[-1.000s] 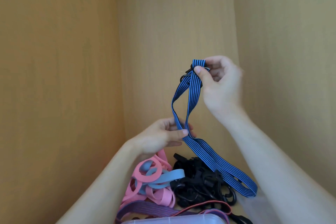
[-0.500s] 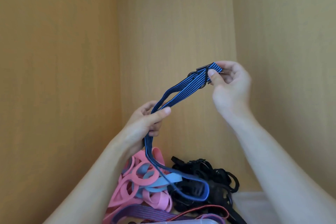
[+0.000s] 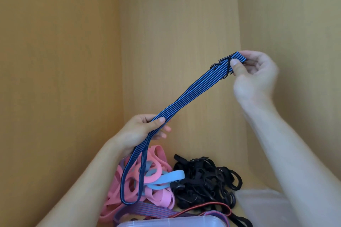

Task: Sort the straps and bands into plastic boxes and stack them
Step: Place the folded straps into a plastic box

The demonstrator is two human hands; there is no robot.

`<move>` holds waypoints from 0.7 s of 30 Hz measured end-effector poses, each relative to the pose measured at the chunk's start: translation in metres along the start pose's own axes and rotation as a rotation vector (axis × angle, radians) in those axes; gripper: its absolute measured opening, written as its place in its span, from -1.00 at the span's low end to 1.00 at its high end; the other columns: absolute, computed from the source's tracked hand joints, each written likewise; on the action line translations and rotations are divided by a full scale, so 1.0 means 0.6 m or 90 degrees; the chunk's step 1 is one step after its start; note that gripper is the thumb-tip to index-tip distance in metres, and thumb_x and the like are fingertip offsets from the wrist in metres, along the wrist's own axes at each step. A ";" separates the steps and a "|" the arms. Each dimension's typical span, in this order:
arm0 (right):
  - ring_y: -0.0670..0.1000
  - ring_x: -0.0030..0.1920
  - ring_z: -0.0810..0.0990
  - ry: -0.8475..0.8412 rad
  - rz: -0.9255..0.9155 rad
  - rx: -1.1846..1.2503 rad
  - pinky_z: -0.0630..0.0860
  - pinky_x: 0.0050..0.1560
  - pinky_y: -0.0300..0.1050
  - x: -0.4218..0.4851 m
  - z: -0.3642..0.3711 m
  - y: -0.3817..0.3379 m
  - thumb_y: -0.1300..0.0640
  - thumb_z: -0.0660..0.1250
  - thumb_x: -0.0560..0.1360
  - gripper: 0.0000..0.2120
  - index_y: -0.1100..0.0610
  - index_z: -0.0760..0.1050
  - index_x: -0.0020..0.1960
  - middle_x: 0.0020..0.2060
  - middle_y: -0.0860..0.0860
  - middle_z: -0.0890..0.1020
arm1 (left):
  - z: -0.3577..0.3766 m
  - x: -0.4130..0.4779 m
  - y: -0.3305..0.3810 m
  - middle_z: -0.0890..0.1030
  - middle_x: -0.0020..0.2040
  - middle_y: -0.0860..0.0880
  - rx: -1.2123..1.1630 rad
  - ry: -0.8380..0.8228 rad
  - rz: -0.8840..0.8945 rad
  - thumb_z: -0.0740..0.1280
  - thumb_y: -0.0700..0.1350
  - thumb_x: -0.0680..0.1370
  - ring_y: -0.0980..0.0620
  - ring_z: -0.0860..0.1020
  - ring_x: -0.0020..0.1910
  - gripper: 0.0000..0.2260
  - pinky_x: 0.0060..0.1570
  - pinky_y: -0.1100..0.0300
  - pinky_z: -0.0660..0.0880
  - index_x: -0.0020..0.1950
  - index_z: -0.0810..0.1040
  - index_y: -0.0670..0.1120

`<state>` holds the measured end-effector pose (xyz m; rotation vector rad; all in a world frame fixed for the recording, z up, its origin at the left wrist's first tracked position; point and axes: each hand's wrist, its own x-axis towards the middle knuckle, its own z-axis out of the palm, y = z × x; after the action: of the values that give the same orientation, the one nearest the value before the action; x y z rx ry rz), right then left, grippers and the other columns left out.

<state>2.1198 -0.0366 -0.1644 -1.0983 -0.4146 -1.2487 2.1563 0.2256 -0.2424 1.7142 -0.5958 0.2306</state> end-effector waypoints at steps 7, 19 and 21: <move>-0.13 -0.14 0.64 0.013 0.020 -0.031 0.60 0.04 -0.19 0.014 -0.014 0.024 0.26 0.41 0.53 -0.83 0.01 0.55 0.00 -0.10 -0.08 0.67 | -0.012 -0.015 -0.012 0.71 -0.06 -0.20 -0.107 -0.053 -0.108 0.41 0.03 0.51 -0.06 0.70 -0.16 -0.72 -0.10 0.15 0.66 0.01 0.73 -0.16; -0.11 -0.14 0.62 0.061 0.155 -0.035 0.59 0.10 -0.20 0.039 -0.064 0.086 0.27 0.42 0.54 -0.84 0.09 0.57 0.08 -0.13 -0.07 0.64 | -0.024 -0.017 -0.021 0.67 -0.06 -0.26 -0.003 -0.227 -0.221 0.29 -0.10 0.65 -0.10 0.65 -0.23 -0.77 -0.20 0.07 0.63 0.02 0.71 -0.16; -0.10 -0.11 0.64 0.048 0.166 -0.034 0.60 0.15 -0.17 0.038 -0.064 0.090 0.26 0.43 0.54 -0.85 0.08 0.58 0.07 -0.11 -0.06 0.65 | -0.022 -0.019 -0.023 0.67 -0.12 -0.25 0.023 -0.224 -0.224 0.30 -0.11 0.64 -0.07 0.66 -0.27 -0.78 -0.22 0.10 0.65 -0.04 0.72 -0.12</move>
<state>2.1643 -0.0849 -0.1880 -1.1080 -0.1742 -1.0703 2.1559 0.2430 -0.2561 1.8757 -0.5322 -0.3173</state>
